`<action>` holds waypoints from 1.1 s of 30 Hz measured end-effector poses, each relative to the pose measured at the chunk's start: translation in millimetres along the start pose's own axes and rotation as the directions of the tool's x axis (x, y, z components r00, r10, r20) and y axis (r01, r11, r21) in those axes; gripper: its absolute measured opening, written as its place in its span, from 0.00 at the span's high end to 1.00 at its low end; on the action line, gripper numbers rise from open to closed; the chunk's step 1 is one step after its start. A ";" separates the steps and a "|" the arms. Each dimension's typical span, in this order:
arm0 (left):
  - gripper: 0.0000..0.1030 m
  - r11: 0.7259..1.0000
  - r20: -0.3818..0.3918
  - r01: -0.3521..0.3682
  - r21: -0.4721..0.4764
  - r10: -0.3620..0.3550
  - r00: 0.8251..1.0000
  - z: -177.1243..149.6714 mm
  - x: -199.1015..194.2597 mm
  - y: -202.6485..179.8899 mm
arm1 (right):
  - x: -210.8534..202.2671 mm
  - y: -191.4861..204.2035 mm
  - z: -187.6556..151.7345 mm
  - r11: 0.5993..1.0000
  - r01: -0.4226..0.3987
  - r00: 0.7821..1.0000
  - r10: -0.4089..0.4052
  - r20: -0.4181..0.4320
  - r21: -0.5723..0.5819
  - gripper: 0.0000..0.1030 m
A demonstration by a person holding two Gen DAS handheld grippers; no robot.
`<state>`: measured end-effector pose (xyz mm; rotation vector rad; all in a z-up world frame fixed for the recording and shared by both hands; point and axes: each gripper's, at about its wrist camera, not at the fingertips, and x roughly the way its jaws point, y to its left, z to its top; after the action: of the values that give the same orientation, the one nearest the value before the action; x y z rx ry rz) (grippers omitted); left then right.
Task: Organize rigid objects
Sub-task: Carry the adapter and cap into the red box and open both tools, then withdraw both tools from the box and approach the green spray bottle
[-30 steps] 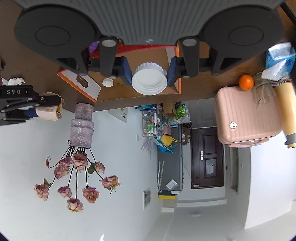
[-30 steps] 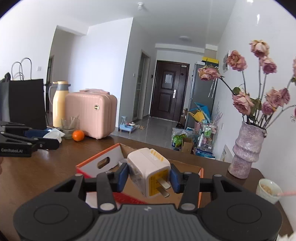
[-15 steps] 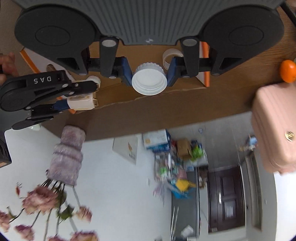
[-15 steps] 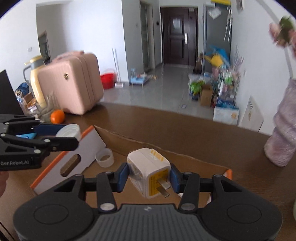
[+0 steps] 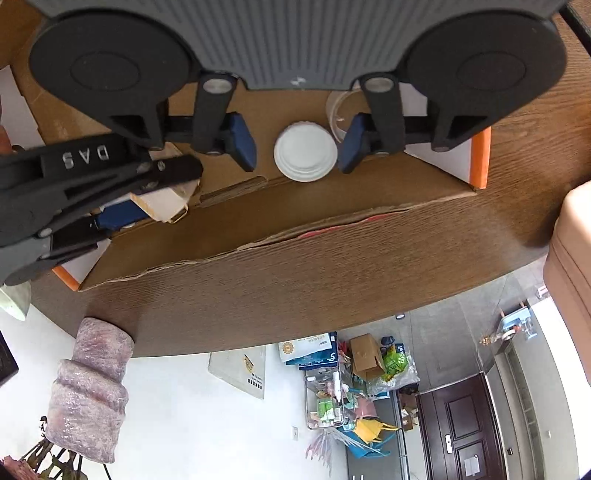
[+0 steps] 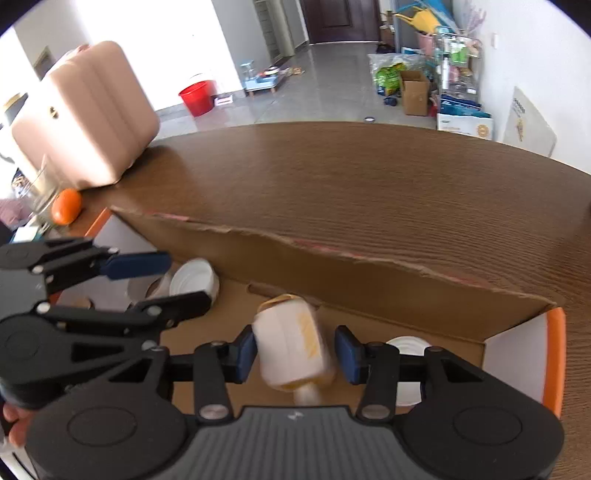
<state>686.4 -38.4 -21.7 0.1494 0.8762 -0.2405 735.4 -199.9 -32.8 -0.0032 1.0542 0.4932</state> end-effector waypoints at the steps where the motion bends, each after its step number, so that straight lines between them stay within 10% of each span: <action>1: 0.45 1.000 -0.003 0.004 0.001 -0.004 1.000 0.9 -1.6 0.1 | -0.4 -0.8 0.8 1.000 0.008 1.000 -0.008 0.001 0.002 0.54; 18: 0.37 0.997 0.206 -0.075 -0.014 0.076 0.976 24.6 -189.2 -9.8 | -152.5 65.2 9.0 0.986 0.143 0.980 -0.129 0.149 -0.088 0.44; 33: 0.26 0.993 0.402 -0.121 0.000 0.110 0.909 -49.6 -397.9 -43.6 | -342.5 141.8 -78.6 0.974 0.185 0.924 -0.127 0.362 -0.130 0.29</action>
<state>393.0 -10.5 253.7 0.1676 0.4523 -0.1626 479.0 -224.6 245.2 -0.1385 0.6538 0.4141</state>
